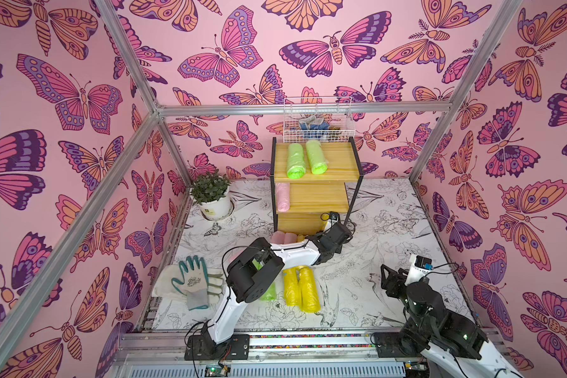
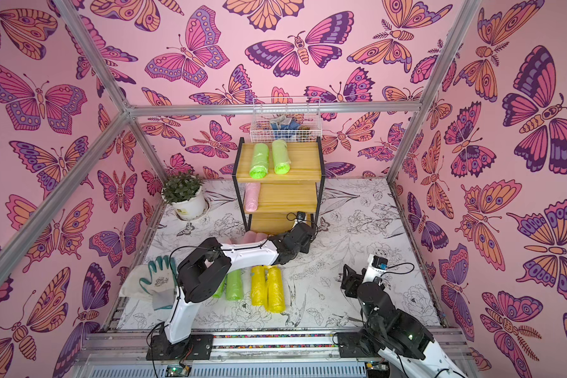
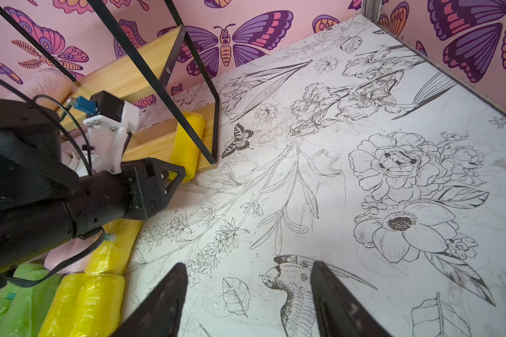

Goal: Sort the rolls of trash bags by color and place them on the shelf
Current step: Place the roll of trash bags on the shelf.

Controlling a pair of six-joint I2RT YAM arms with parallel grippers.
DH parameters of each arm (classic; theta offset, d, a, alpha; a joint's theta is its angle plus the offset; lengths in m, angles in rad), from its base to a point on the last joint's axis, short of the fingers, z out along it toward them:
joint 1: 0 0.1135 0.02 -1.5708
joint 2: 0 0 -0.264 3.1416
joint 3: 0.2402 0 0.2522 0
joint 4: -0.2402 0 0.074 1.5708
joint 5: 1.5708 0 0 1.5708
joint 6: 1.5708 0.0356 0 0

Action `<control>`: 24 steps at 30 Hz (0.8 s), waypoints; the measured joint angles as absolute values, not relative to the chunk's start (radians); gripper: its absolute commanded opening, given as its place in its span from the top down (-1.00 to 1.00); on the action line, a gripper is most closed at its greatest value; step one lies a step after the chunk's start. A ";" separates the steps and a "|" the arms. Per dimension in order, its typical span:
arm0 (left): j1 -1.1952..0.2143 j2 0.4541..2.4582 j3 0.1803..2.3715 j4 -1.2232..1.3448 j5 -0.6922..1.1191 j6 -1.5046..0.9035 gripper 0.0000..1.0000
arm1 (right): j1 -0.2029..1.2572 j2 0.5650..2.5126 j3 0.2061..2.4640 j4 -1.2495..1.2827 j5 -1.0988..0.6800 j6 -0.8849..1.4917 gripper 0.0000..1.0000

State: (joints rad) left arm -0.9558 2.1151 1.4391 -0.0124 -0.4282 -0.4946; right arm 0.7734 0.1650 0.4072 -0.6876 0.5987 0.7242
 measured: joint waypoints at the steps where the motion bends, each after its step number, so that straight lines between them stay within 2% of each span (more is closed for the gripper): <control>1: -0.956 2.097 1.420 -0.004 -0.436 -0.492 -0.42 | 0.773 0.197 0.421 -0.692 0.595 0.724 -0.54; 6: -0.976 1.958 1.304 0.025 -0.454 -0.488 -0.49 | 0.773 0.347 0.470 -0.699 0.551 0.722 -0.57; 13: -1.057 1.719 1.106 0.040 -0.458 -0.540 -0.48 | 0.773 0.377 0.471 -0.668 0.459 0.750 -0.55; 21: -1.061 1.487 0.994 -0.150 -0.331 -0.682 -0.51 | 0.773 0.551 0.529 -0.657 0.328 0.786 -0.58; 22: -1.061 1.462 0.988 -0.181 -0.312 -0.702 -0.51 | 0.773 0.576 0.538 -0.654 0.307 0.789 -0.59; 24: -1.061 1.418 0.973 -0.238 -0.286 -0.736 -0.51 | 0.774 0.619 0.550 -0.643 0.259 0.802 -0.80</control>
State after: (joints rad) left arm -1.0607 1.4181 0.9726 -0.2379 -0.2859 -0.7364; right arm 0.7738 0.6186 0.5495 -0.6430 0.2592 0.8021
